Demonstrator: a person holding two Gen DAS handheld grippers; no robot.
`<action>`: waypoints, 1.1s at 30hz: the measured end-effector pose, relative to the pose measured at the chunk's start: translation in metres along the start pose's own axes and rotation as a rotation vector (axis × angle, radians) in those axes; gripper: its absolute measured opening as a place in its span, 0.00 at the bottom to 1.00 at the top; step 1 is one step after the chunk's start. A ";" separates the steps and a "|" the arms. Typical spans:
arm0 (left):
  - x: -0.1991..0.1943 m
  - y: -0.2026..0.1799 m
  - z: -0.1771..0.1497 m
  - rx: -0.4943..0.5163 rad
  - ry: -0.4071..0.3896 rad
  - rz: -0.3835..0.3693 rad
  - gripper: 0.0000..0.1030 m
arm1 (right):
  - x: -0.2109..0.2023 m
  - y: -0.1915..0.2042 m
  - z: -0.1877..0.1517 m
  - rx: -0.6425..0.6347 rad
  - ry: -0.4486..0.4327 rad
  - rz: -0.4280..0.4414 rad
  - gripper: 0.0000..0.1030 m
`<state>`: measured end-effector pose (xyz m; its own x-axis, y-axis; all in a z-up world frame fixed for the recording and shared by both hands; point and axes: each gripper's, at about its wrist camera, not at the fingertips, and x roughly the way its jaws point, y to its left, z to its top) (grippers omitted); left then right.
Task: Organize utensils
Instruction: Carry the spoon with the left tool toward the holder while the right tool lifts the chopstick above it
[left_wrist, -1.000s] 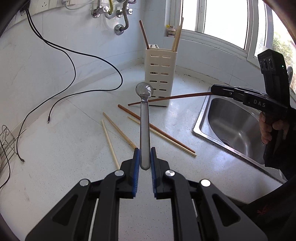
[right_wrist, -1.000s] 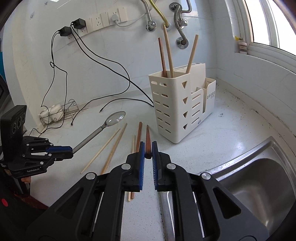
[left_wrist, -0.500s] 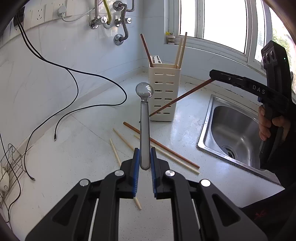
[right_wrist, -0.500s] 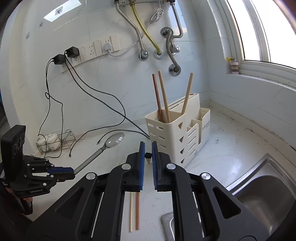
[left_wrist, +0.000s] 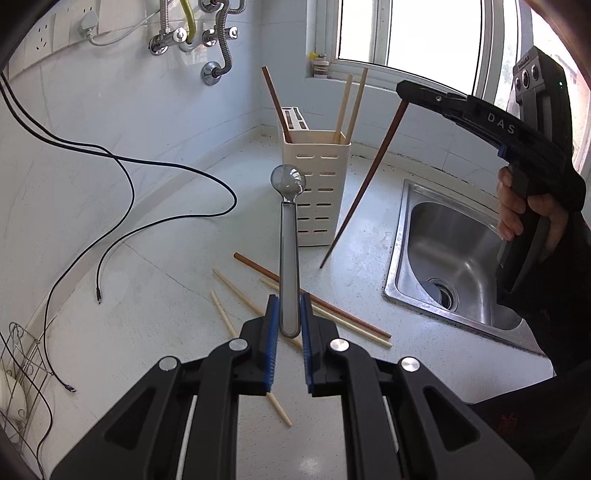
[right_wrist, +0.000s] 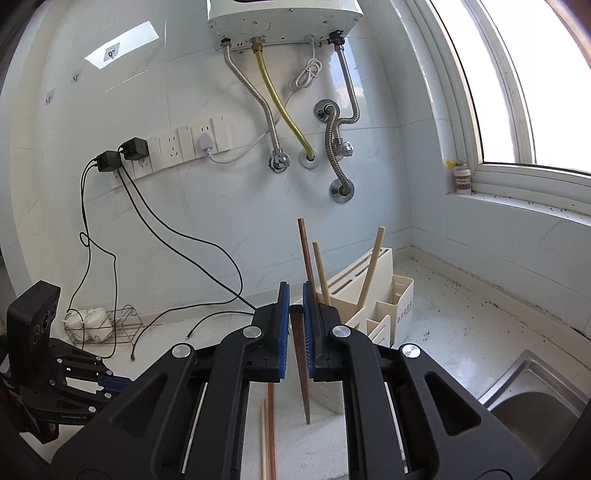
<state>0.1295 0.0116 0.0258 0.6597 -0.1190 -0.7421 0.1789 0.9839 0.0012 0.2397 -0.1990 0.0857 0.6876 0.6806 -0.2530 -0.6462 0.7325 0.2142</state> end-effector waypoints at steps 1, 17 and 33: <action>0.000 0.000 0.000 0.006 0.003 0.001 0.11 | -0.001 0.001 0.002 -0.003 -0.004 0.000 0.07; 0.039 -0.016 -0.023 0.038 0.156 -0.065 0.11 | -0.024 0.018 0.064 -0.049 -0.166 0.034 0.07; 0.026 0.003 -0.001 0.075 0.074 -0.097 0.02 | -0.014 0.034 0.115 -0.138 -0.238 0.045 0.07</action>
<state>0.1466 0.0116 0.0057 0.5815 -0.2005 -0.7885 0.2952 0.9551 -0.0251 0.2462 -0.1817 0.2051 0.7048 0.7093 -0.0141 -0.7059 0.7031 0.0851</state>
